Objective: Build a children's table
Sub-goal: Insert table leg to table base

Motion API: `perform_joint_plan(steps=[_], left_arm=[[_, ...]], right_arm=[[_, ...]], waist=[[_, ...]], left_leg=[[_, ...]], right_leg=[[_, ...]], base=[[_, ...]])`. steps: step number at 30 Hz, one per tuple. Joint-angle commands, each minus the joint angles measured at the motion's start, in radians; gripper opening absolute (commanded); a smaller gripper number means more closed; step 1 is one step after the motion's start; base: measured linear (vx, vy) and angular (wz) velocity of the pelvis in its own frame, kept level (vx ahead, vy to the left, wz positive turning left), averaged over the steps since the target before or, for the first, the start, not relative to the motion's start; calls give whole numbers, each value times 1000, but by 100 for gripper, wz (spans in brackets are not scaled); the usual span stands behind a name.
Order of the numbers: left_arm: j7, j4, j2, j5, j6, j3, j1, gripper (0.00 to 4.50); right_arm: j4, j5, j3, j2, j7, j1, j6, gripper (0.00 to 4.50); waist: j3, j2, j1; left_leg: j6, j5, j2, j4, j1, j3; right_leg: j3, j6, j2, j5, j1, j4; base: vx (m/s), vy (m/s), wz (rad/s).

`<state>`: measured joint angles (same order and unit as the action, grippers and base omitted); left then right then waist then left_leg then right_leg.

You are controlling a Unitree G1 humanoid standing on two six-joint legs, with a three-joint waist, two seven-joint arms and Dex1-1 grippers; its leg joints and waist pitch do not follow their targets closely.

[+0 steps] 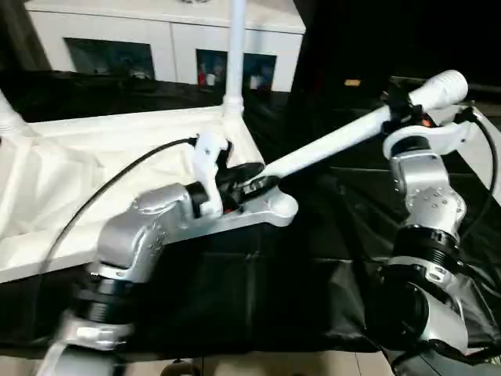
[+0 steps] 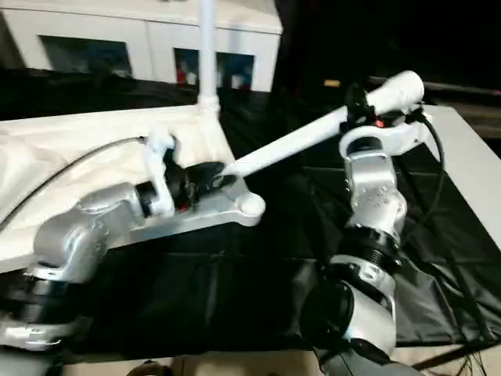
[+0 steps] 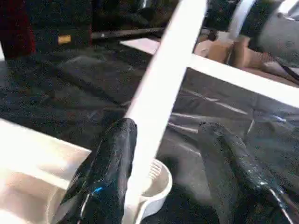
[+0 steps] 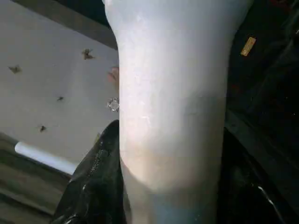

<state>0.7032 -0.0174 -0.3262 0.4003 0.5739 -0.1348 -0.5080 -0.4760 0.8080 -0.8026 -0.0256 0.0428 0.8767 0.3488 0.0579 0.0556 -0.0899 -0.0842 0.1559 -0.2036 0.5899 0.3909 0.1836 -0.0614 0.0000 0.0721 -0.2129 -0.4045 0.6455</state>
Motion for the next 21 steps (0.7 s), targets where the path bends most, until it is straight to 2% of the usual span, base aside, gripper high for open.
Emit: perform_joint_plan(steps=[1,2,4,5,6,9,11,14,18,21], left_arm=[[20,-14,18,10,-34,17,14,246],[20,-12,23,14,-37,27,16,246],[52,1,49,52,-58,103,36,282],[73,3,43,58,-68,109,44,282],[107,17,12,62,-119,93,63,292],[118,45,0,61,-165,94,71,315],[127,58,1,62,-195,107,70,329],[172,85,-8,63,-257,151,64,360],[212,99,-25,64,-272,169,70,369],[216,118,-25,110,-273,191,65,369]], right_arm=[[-7,38,-6,12,-11,36,-23,184],[-8,38,-5,13,-10,36,-23,184],[-16,45,5,22,-3,37,-24,184],[-16,50,4,23,-4,37,-18,184],[-18,61,-1,24,-5,37,-10,184],[-22,72,-2,27,-4,34,6,184],[-24,82,1,30,-4,32,17,184],[-22,105,16,40,7,22,70,184],[-18,128,19,42,5,18,100,184],[-11,138,29,44,8,9,119,184]], waist=[[-74,-9,1],[-74,-9,1],[-74,-7,1],[-74,-7,0],[-74,-6,1],[-73,-9,1],[-73,-10,0],[-73,-10,0],[-73,-11,1],[-75,-11,-1]], left_leg=[[-37,121,-18,-64,-23,-1],[-37,121,-18,-64,-23,-1],[-33,122,-17,-62,-21,1],[-32,126,-17,-63,-22,1],[-30,135,-18,-63,-25,2],[-29,150,-18,-65,-26,1],[-35,155,-19,-66,-28,1],[-40,160,-19,-67,-26,1],[-41,154,-19,-66,-28,1],[-39,144,-19,-65,-28,2]], right_leg=[[43,-124,51,-19,50,-69],[44,-129,52,-13,50,-68],[44,-142,53,-6,53,-68],[44,-141,54,-16,52,-70],[44,-136,51,-29,50,-70],[45,-122,51,-55,48,-73],[46,-124,52,-60,46,-73],[46,-125,53,-70,49,-73],[46,-128,53,-53,47,-71],[46,-140,53,-32,47,-67]], base=[[0,0,0],[0,0,0],[0,0,0],[0,0,0],[0,0,0],[0,0,0],[0,0,0],[0,0,0],[0,0,0],[0,0,0]])
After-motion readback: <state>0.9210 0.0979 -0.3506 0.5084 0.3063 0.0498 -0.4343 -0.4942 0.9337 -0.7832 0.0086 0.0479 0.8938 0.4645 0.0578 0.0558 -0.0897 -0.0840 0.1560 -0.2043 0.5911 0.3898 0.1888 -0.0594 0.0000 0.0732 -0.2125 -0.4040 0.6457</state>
